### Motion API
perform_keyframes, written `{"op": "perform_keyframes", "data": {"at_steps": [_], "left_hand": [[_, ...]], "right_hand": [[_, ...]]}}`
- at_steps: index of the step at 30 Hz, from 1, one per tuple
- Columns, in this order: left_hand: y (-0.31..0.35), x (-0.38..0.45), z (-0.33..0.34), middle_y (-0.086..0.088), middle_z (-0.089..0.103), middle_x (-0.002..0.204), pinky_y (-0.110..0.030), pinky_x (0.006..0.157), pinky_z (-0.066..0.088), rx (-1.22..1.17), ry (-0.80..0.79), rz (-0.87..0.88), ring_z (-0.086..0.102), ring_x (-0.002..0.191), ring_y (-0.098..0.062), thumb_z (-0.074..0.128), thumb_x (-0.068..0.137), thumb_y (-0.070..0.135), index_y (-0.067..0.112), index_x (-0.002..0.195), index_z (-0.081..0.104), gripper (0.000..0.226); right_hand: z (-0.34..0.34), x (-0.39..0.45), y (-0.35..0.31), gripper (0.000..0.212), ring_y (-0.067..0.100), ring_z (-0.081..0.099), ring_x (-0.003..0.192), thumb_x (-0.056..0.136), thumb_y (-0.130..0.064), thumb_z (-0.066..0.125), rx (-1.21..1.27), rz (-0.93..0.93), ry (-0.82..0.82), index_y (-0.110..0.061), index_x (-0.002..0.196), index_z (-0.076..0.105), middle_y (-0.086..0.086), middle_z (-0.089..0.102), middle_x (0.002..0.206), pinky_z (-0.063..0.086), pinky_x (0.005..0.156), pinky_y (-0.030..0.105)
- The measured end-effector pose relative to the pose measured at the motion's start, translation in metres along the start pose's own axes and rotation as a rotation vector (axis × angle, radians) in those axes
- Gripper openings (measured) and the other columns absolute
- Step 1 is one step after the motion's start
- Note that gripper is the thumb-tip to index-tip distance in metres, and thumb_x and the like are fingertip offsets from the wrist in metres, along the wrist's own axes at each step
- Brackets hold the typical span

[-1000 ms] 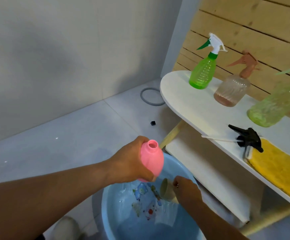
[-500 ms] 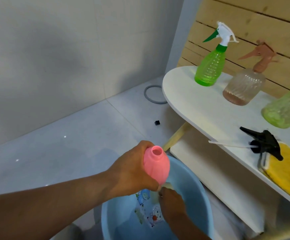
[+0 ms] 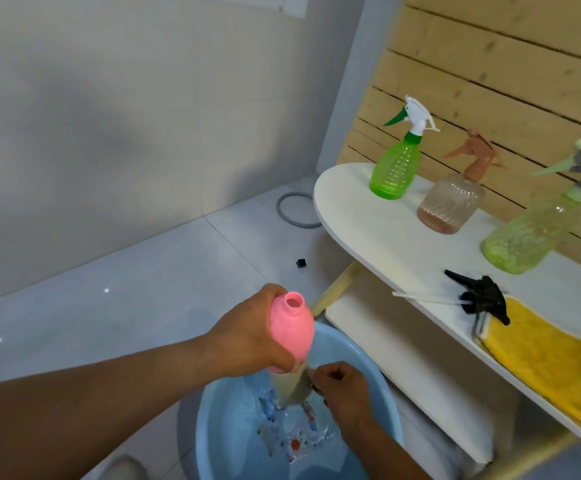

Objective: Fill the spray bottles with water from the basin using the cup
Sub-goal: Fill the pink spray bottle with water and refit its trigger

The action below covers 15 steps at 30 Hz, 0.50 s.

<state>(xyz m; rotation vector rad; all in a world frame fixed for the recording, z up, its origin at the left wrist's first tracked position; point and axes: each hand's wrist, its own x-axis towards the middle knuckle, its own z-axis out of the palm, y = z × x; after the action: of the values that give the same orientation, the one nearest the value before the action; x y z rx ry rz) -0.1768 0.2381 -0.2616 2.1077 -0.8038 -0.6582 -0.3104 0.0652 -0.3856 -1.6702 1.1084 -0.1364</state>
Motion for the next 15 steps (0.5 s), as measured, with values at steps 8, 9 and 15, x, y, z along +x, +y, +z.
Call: {"op": "perform_keyframes", "data": {"at_steps": [8,9,15], "left_hand": [[0.004,-0.007,-0.019,0.011,0.056,0.119,-0.036,0.081,0.060,-0.062,0.063,-0.011,0.059,0.107,-0.015,0.098,0.055,0.026,0.036,0.131,0.044,0.094],[0.007,-0.009,-0.022,0.011,0.056,0.118,-0.037,0.082,0.061,-0.068,0.072,-0.011,0.059,0.108,-0.015,0.097,0.055,0.026,0.036,0.131,0.044,0.094],[0.017,-0.014,-0.036,0.010,0.057,0.119,-0.036,0.080,0.059,-0.149,0.099,-0.020,0.059,0.108,-0.017,0.098,0.057,0.020,0.036,0.132,0.045,0.093]], "right_hand": [[-0.044,-0.028,-0.061,0.022,0.015,0.061,0.063,0.074,-0.019,0.085,0.133,-0.105,0.024,-0.005,0.075,0.069,0.012,0.073,0.073,0.046,0.056,0.027],[-0.049,-0.033,-0.067,0.023,0.014,0.062,0.065,0.075,-0.020,0.086,0.141,-0.131,0.021,-0.004,0.078,0.070,0.010,0.074,0.075,0.046,0.057,0.025],[-0.077,-0.062,-0.091,0.022,0.005,0.056,0.051,0.080,-0.018,0.085,0.189,-0.210,0.031,-0.012,0.071,0.066,-0.002,0.067,0.063,0.044,0.054,0.020]]}}
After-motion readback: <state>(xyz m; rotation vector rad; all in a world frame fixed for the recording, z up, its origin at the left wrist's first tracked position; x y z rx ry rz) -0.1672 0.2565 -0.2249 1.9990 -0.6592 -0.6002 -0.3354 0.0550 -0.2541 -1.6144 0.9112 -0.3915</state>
